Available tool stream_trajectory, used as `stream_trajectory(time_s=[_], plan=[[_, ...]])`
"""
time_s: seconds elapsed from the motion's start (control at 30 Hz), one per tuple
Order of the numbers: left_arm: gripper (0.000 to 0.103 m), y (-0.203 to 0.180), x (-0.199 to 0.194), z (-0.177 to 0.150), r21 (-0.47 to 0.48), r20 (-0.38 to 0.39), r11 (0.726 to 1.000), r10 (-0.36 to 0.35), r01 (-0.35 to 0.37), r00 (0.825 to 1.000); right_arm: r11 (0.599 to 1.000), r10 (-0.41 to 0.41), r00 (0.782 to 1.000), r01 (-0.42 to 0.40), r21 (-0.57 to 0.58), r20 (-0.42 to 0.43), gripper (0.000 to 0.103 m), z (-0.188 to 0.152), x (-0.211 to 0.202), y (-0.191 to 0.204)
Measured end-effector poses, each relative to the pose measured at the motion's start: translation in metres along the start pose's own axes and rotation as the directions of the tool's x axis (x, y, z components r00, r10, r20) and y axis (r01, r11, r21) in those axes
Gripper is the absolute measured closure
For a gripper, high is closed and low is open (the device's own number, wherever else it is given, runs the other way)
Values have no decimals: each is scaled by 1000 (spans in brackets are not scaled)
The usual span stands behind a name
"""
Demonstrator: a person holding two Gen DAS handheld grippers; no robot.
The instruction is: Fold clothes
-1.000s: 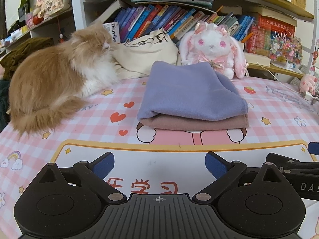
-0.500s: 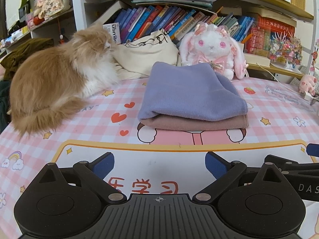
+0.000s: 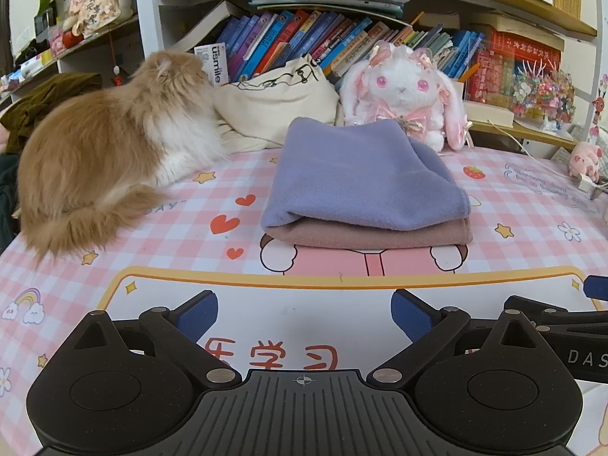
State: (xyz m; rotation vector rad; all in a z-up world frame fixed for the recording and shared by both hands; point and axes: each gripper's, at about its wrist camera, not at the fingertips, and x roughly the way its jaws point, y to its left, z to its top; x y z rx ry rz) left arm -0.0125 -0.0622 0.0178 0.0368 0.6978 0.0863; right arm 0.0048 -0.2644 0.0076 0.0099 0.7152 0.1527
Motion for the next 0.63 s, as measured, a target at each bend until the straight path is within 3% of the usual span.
stream_trajectory(time_s=[0.63], plan=[[0, 3, 3, 0, -27, -9, 1000, -12, 12, 1000, 1000, 4, 1000, -4, 5, -18, 5, 1, 6, -2]])
